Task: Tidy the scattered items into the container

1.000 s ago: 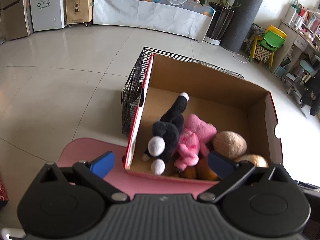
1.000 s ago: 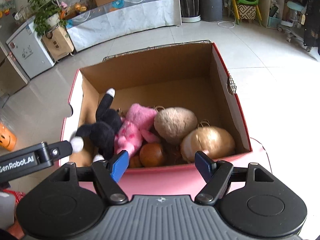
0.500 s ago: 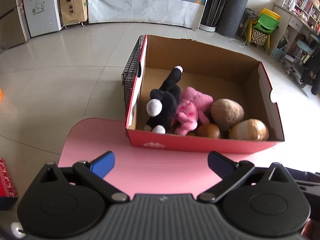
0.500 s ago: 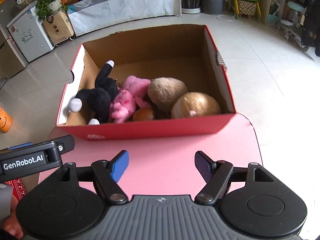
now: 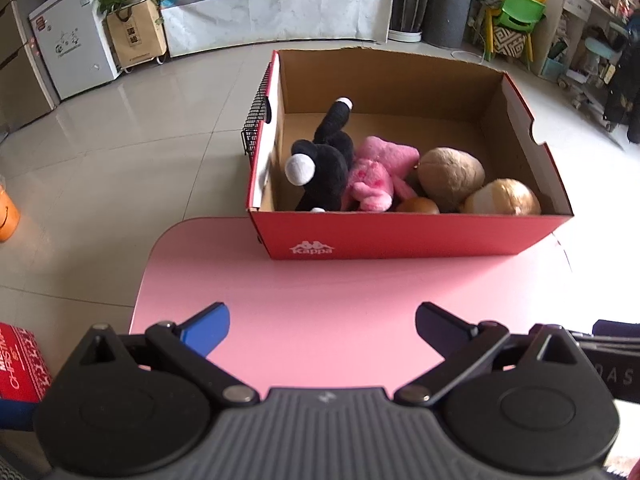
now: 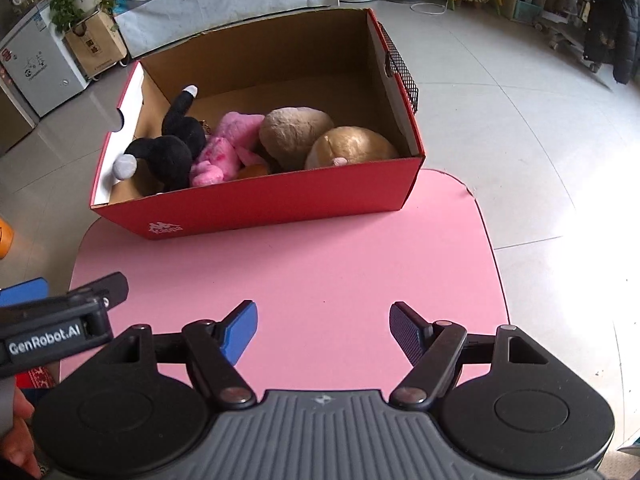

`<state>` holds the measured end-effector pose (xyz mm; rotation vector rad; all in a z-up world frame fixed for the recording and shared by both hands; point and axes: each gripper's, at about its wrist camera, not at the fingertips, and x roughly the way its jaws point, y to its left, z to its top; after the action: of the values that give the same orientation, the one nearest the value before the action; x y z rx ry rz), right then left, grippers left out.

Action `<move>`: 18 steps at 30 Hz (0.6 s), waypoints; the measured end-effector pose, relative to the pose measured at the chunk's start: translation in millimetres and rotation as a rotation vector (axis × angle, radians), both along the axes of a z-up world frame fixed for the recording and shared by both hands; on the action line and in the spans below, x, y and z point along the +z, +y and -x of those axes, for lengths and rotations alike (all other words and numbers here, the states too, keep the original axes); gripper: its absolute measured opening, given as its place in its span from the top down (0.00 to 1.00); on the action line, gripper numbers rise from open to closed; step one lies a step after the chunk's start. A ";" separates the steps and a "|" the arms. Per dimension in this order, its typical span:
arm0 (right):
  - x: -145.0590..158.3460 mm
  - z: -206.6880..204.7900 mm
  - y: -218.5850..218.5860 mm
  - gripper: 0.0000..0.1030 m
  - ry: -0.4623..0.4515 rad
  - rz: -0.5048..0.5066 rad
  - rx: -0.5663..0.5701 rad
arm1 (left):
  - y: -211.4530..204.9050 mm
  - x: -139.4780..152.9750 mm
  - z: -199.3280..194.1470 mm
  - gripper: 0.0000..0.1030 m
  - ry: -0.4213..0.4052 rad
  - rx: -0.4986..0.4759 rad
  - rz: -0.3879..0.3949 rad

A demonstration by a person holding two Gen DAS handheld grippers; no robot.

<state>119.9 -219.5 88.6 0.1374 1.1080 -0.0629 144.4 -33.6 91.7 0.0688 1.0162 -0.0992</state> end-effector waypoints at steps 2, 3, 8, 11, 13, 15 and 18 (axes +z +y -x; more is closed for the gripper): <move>-1.2 -2.2 -0.9 0.29 0.003 0.003 0.000 | -3.0 -2.6 0.5 0.00 0.000 -0.006 -0.010; -1.8 -3.2 -1.3 0.29 0.005 0.005 0.000 | -4.0 -3.2 0.1 0.00 -0.001 -0.008 -0.012; -2.8 -8.8 -3.8 0.29 0.004 0.005 0.001 | -5.2 -9.1 -5.4 0.00 0.005 -0.011 -0.020; -5.4 -13.3 -2.3 0.29 0.015 -0.004 -0.005 | -5.2 -11.5 -9.4 0.00 0.023 -0.006 0.012; -7.9 -14.5 -0.7 0.29 0.020 0.002 -0.007 | -6.0 -13.4 -10.0 0.00 0.027 -0.007 0.021; -10.2 -15.2 0.2 0.29 0.018 0.011 0.007 | -6.6 -15.3 -10.0 0.00 0.027 -0.008 0.017; -13.9 -16.2 -0.3 0.29 0.025 0.011 0.012 | -6.2 -17.1 -10.0 0.00 0.027 -0.011 0.012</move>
<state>136.1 -219.7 74.6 0.1198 1.1327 -0.0602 154.3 -39.8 74.6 0.0626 1.0421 -0.1165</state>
